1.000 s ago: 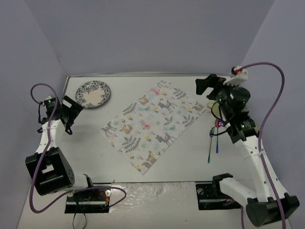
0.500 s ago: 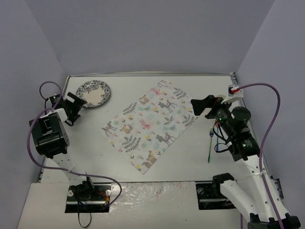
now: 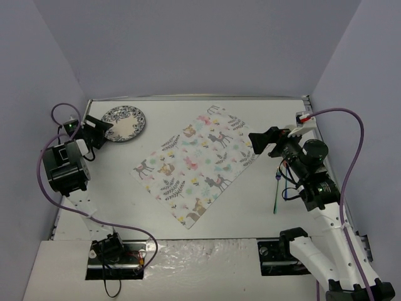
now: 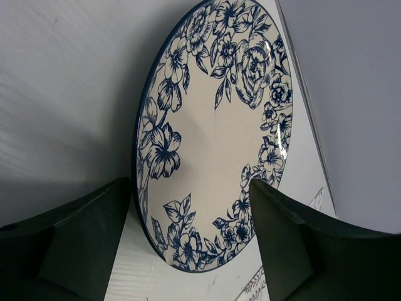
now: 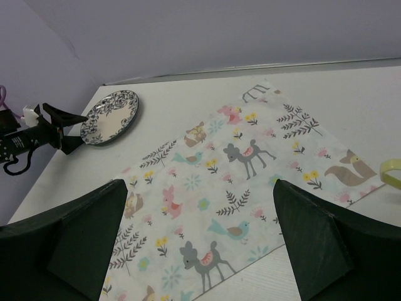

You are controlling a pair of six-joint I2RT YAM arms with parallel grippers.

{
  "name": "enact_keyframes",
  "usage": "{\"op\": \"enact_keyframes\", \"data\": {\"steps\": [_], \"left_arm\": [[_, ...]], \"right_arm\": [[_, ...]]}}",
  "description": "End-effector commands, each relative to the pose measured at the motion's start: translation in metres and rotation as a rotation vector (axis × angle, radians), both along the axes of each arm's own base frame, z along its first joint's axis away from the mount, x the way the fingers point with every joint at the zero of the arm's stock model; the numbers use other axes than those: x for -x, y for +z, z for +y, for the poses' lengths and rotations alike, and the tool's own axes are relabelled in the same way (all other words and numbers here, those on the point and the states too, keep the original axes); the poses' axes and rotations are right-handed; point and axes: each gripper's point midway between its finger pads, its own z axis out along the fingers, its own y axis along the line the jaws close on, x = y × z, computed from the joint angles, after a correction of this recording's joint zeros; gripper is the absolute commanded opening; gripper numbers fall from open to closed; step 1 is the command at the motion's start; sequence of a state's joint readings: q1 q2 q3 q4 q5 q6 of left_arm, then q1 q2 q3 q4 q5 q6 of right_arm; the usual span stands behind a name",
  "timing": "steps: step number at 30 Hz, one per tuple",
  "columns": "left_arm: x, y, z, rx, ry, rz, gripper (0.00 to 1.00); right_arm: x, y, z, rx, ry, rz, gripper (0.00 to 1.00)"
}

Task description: Set the dinner table for one person

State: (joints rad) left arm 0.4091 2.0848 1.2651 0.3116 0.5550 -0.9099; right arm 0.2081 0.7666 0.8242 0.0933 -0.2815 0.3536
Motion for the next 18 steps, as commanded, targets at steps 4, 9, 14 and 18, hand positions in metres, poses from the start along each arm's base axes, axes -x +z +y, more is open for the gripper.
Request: {"op": "enact_keyframes", "data": {"steps": [4, 9, 14, 18], "left_arm": [[0.014, -0.057, -0.003, 0.044, -0.003, 0.160, 0.69], [0.014, -0.068, -0.005, 0.050, -0.012, 0.178, 0.58], [0.014, -0.074, -0.006, 0.044, -0.026, 0.187, 0.29], [0.014, -0.069, -0.006, 0.041, -0.037, 0.170, 0.10]], "right_arm": [[0.000, 0.022, 0.002, 0.016, 0.024, -0.109, 1.00], [0.000, 0.021, -0.002, 0.020, -0.003, -0.115, 1.00], [0.003, 0.018, -0.006, 0.030, -0.019, -0.122, 1.00], [0.004, 0.016, -0.006, 0.033, -0.021, -0.124, 1.00]]}}
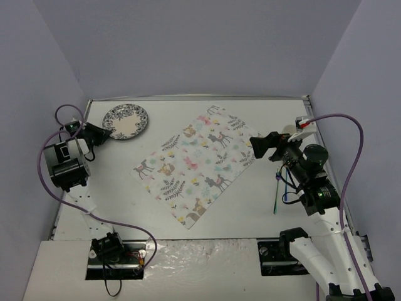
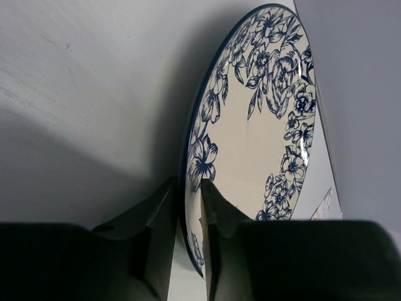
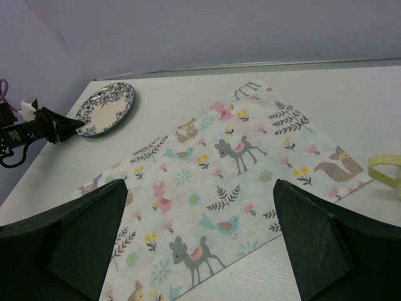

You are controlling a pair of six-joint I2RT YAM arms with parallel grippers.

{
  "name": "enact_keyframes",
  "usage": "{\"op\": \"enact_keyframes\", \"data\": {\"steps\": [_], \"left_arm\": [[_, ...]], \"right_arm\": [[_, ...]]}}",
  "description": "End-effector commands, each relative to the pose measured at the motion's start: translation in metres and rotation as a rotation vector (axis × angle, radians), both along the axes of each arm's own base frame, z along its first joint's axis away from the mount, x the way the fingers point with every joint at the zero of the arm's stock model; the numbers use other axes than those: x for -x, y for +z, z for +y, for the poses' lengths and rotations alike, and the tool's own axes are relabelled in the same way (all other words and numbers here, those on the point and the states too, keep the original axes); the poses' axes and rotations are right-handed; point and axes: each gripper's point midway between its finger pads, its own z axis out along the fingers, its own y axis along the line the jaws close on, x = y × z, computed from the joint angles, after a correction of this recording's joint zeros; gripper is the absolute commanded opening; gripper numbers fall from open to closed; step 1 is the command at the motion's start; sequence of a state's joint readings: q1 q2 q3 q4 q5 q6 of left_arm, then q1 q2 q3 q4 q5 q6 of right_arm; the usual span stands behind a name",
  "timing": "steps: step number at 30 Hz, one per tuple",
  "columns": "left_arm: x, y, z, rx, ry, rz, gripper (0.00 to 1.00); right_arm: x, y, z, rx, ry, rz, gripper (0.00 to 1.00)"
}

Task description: Set the dinner table for one person

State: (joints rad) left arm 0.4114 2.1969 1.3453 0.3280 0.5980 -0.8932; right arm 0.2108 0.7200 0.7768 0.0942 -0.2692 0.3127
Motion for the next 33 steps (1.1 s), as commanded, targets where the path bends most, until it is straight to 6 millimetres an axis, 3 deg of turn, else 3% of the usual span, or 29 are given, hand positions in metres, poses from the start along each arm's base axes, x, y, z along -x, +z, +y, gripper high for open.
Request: {"op": "enact_keyframes", "data": {"steps": [1, 3, 9, 11, 17, 25, 27, 30, 33], "left_arm": [[0.028, -0.041, -0.009, 0.027, -0.002, 0.152, 0.05], [0.024, -0.025, -0.012, 0.035, -0.014, 0.103, 0.00], [0.019, 0.043, -0.025, 0.086, -0.038, -0.070, 0.00], [0.021, 0.078, -0.033, 0.089, -0.053, -0.137, 0.00], [0.037, 0.134, -0.068, 0.102, -0.120, -0.225, 0.00], [0.062, 0.178, -0.144, 0.151, -0.272, -0.307, 0.00], [0.070, 0.184, -0.175, 0.170, -0.328, -0.322, 0.00], [0.077, 0.189, -0.207, 0.175, -0.386, -0.329, 0.00], [0.086, 0.189, -0.256, 0.181, -0.481, -0.332, 0.00]], "right_arm": [[-0.002, 0.026, -0.001, -0.005, -0.012, -0.108, 1.00], [-0.001, 0.025, -0.001, -0.007, -0.008, -0.107, 1.00], [0.004, 0.029, 0.002, -0.022, 0.006, -0.117, 1.00], [0.006, 0.032, 0.002, -0.029, 0.011, -0.123, 1.00], [0.011, 0.035, 0.004, -0.034, 0.022, -0.137, 1.00], [0.016, 0.036, 0.006, -0.042, 0.034, -0.142, 1.00], [0.017, 0.037, 0.006, -0.043, 0.034, -0.145, 1.00], [0.017, 0.037, 0.006, -0.045, 0.034, -0.144, 1.00], [0.018, 0.037, 0.005, -0.043, 0.032, -0.142, 1.00]]}}
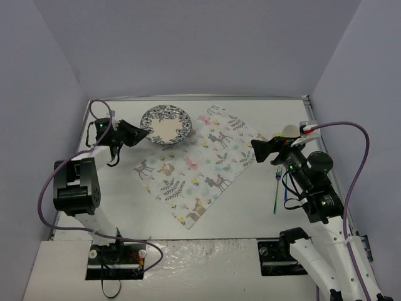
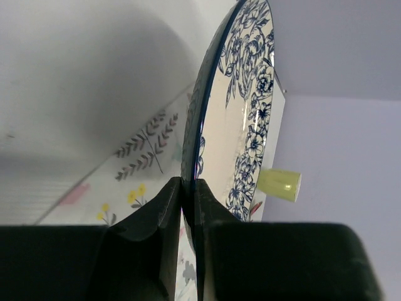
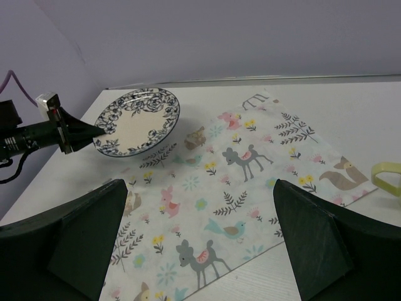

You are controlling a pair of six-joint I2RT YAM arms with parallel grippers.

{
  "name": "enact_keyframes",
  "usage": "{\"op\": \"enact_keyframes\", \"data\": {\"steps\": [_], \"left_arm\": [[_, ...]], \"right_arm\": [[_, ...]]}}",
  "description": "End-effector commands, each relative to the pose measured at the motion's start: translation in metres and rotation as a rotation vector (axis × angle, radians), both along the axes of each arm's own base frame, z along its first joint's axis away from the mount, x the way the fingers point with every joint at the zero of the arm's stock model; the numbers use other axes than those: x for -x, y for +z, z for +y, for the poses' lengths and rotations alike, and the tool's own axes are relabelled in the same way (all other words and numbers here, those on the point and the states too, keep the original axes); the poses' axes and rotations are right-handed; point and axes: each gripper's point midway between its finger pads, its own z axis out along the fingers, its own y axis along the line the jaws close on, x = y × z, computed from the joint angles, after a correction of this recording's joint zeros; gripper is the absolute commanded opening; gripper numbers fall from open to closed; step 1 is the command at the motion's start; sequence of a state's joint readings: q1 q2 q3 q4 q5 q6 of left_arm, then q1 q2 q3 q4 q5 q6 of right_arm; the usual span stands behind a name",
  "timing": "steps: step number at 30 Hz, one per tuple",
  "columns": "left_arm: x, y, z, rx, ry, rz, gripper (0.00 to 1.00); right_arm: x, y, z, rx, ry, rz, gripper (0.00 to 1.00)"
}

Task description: Set the dinner table for one person

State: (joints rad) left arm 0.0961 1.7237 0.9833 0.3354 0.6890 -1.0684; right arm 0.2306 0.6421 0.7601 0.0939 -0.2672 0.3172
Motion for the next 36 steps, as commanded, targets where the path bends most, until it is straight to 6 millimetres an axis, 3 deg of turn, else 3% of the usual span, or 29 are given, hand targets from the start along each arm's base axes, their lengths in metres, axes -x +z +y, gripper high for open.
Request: {"op": "enact_keyframes", "data": {"steps": [1, 4, 14, 21, 36], "left_arm": [[0.008, 0.086, -0.077, 0.062, -0.184, -0.268, 0.00], [0.013, 0.087, -0.106, 0.078, -0.229, -0.286, 0.00], [0.031, 0.069, -0.168, 0.118, -0.333, -0.261, 0.00], [0.046, 0.051, -0.175, 0.119, -0.357, -0.228, 0.00], [0.056, 0.003, -0.178, 0.083, -0.379, -0.148, 0.00]], "right_arm": [[0.002, 0.023, 0.003, -0.026, 0.015, -0.084, 1.00], [0.003, 0.023, 0.003, -0.023, 0.016, -0.082, 1.00], [0.004, 0.021, 0.001, -0.015, 0.007, -0.073, 1.00], [0.005, 0.019, 0.000, -0.009, 0.005, -0.064, 1.00], [0.004, 0.011, -0.003, 0.009, -0.011, -0.045, 1.00]]}}
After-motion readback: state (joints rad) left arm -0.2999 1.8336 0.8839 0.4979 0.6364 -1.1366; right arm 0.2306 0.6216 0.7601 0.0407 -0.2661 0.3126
